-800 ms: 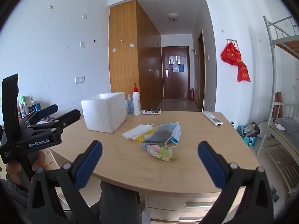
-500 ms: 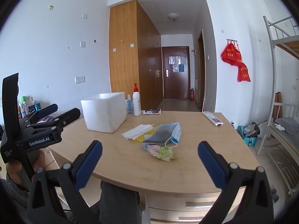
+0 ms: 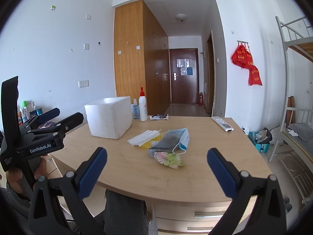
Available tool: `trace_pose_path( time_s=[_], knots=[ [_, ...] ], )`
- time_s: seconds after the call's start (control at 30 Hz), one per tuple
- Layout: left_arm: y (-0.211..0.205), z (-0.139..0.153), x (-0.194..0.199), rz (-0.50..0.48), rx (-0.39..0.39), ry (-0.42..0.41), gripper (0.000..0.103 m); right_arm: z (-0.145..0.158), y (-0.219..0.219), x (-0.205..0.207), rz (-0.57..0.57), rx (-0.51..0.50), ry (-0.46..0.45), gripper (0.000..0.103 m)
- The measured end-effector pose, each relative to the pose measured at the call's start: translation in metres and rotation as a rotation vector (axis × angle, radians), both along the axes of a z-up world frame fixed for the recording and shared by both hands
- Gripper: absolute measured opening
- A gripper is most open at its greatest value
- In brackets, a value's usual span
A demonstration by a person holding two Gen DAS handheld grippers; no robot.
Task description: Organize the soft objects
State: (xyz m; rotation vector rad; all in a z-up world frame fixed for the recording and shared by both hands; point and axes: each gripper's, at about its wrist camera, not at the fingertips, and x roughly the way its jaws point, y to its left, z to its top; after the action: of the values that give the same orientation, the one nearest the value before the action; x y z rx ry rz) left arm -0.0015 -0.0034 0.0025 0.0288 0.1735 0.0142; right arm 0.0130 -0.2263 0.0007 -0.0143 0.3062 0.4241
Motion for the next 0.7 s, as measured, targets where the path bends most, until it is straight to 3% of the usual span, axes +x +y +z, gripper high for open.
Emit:
trace_pose_path(
  time_s=[0.7],
  knots=[
    [0.0011,-0.0013,0.0006,-0.001,-0.002,-0.001,0.103,0.0029,0.0027,0.0007,0.0,-0.003,-0.003,0.103]
  ],
)
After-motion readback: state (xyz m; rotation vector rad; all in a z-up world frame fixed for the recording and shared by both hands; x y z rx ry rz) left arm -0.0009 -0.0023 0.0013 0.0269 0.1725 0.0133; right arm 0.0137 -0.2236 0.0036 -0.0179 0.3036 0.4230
